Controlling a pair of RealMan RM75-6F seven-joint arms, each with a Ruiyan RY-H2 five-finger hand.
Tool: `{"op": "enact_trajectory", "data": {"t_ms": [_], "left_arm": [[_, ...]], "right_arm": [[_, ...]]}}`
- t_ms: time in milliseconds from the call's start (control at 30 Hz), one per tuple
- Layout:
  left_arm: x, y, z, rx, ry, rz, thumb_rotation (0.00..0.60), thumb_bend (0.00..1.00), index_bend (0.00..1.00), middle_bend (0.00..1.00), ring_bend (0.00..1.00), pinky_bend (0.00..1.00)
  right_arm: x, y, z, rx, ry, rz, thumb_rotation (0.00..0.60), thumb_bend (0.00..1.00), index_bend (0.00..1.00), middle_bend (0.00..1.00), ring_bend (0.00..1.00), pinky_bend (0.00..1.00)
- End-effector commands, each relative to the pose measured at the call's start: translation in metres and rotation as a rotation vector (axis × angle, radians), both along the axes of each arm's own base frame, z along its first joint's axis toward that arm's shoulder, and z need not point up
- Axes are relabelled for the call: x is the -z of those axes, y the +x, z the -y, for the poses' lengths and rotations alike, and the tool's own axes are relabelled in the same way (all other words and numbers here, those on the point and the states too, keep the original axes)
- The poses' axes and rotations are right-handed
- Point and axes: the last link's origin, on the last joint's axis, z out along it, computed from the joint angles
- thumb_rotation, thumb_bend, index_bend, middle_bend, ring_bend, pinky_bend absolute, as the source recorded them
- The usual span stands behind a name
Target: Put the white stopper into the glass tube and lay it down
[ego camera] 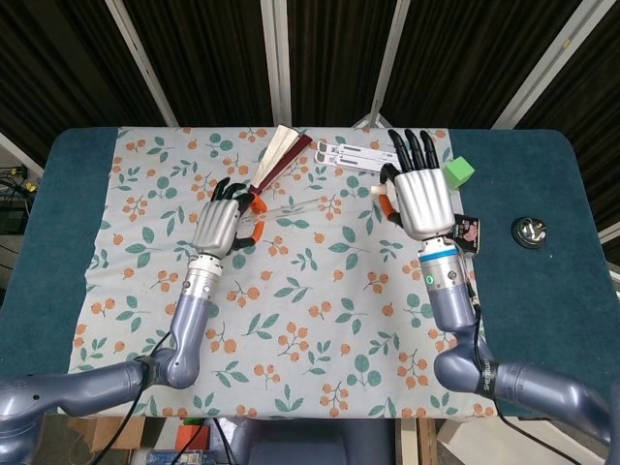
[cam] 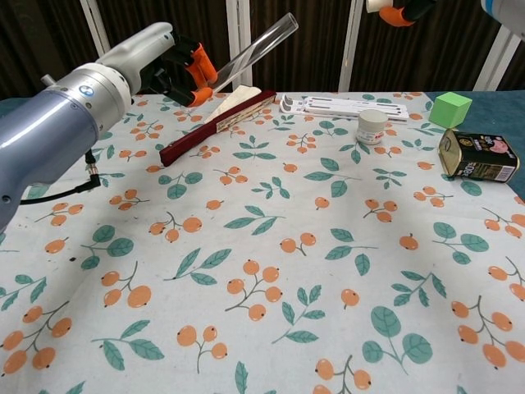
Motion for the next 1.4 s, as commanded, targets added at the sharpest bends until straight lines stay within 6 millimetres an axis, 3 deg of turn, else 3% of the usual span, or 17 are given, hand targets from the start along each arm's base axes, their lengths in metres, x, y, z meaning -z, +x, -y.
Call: {"op": "enact_trajectory", "data": {"t_ms": [33, 800, 1400], "left_arm": [[0.001, 0.002, -0.001, -0.003, -0.002, -0.001, 0.6, 0.6, 0.6, 0.65, 0.17, 0.0], [0.001, 0.016, -0.004, 0.008, 0.006, -0.021, 0.6, 0.6, 0.6, 0.65, 0.17, 0.0], [0.007, 0.024, -0.002, 0.022, -0.003, -0.023, 0.6, 0.6, 0.6, 0.65, 0.17, 0.0]], "right_arm": [[0.0, 0.002, 0.0, -0.043, -0.024, -0.052, 0.6, 0.47, 0.63, 0.12, 0.0, 0.0], [0.014, 0.018, -0.011, -0.175, -0.066, -0.194, 0.6, 0.48, 0.63, 0.12, 0.0, 0.0], [0.02, 0.022, -0.013, -0.183, -0.065, -0.201, 0.6, 0.47, 0.63, 0.12, 0.0, 0.0]]}}
